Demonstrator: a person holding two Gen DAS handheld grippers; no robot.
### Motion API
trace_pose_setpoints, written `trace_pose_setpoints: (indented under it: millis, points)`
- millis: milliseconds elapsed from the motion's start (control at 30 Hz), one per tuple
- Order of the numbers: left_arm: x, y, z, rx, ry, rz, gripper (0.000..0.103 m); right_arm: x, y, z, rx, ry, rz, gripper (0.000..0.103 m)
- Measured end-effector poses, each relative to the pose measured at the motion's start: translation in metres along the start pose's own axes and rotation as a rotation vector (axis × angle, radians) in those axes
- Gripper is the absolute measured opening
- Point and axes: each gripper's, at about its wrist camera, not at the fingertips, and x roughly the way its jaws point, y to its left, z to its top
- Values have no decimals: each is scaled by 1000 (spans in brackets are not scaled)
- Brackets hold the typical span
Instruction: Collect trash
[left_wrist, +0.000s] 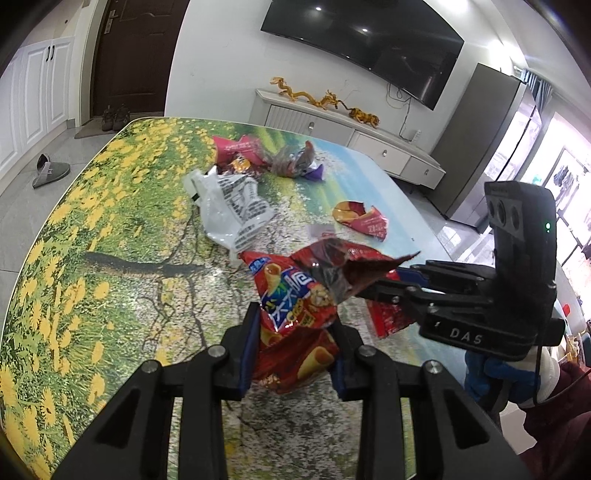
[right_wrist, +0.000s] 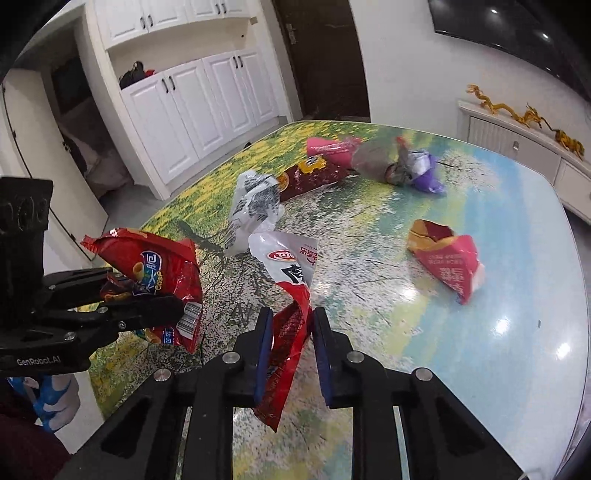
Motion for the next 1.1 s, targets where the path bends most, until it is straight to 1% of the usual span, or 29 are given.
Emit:
trace_pose_setpoints:
  millis: [167,233,300,400,500,667,700,800,867,900,1000,1033,1100]
  points:
    - [1,-16,11,17,2,-23,31,-29,-20,-4,83,-67,5,20]
    - [2,-27,20,37,5,-41,31,-47,-31,-6,115,-110,-6,20]
    - [6,-40,31,64,9,-60,31,-68,-44,-9,141,-154,-29,20]
    - [15,-69,51,131,1,-89,31,-103,-70,-13,199,-229,-62,20]
    - [31,-104,73,191,1,-140,31,-139,-103,-21,251,-293,-144,20]
    - [71,-179,99,307,25,-227,31,-185,-157,-48,346,-351,-272,20]
    - [83,-198,103,332,39,-254,31,-195,-173,-58,380,-358,-308,20]
    - [116,-248,109,392,82,-309,31,-213,-209,-81,468,-373,-371,20]
    - [136,-277,112,423,106,-335,31,-223,-237,-100,530,-374,-423,20]
    - [151,-294,113,437,126,-352,31,-227,-244,-107,552,-373,-435,20]
    - [187,-331,112,455,185,-385,31,-227,-278,-130,642,-357,-465,20]
    - [199,-342,111,461,203,-393,31,-224,-291,-139,676,-347,-468,20]
    - [222,-363,109,468,232,-405,31,-222,-305,-150,716,-336,-472,20]
